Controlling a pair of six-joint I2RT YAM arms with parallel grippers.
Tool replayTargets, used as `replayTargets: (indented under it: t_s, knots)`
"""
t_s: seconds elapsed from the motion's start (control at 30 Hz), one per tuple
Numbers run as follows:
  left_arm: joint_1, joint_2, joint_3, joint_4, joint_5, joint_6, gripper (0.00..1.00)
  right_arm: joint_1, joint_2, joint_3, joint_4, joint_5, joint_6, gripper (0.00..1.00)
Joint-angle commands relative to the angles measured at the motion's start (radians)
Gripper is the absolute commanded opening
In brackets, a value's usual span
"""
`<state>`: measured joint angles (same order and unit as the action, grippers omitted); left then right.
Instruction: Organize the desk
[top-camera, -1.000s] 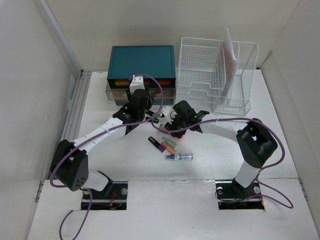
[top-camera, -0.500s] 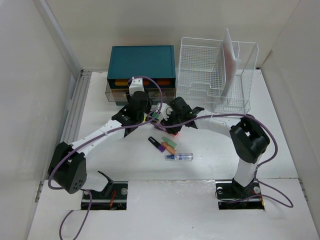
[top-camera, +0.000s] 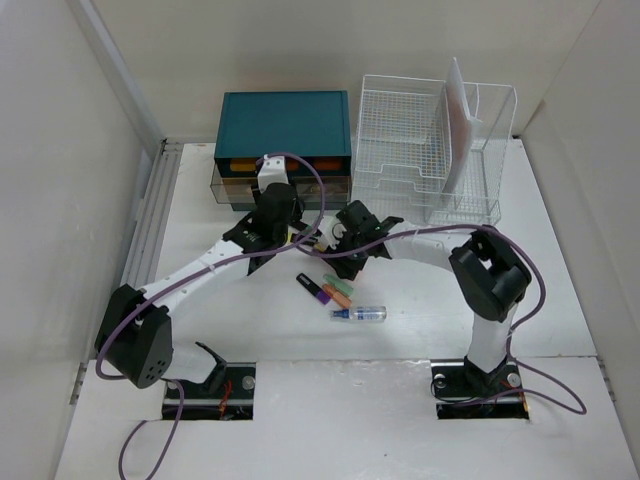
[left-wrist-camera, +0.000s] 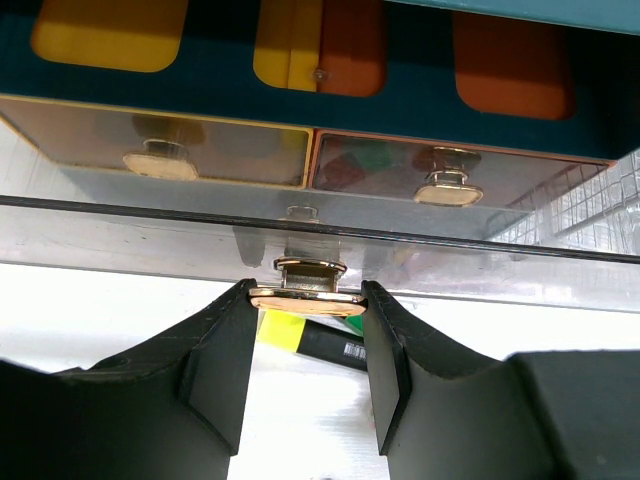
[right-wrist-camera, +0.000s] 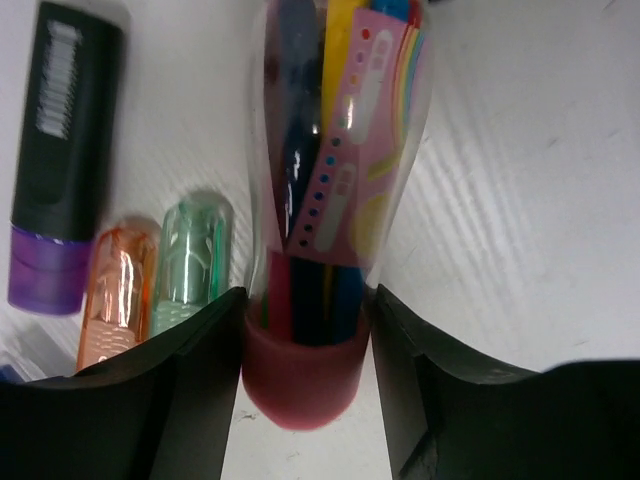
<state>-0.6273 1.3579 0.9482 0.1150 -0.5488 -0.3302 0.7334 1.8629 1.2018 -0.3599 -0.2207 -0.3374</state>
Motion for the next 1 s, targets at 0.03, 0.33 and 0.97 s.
replayTargets:
  t_s: [0.03, 0.33, 0.97]
  knots:
    - [0.001, -0.062, -0.005, 0.034, -0.030, -0.006, 0.15, 0.003, 0.005, -0.011, -0.062, -0.023, 0.011, 0.57]
    - [-0.008, -0.071, -0.005, 0.025, -0.039, -0.015, 0.15, 0.003, 0.003, -0.011, -0.060, -0.023, 0.011, 0.14]
    - [-0.037, -0.089, -0.042, 0.005, -0.057, -0.043, 0.15, 0.003, -0.413, -0.039, -0.181, 0.035, 0.060, 0.00]
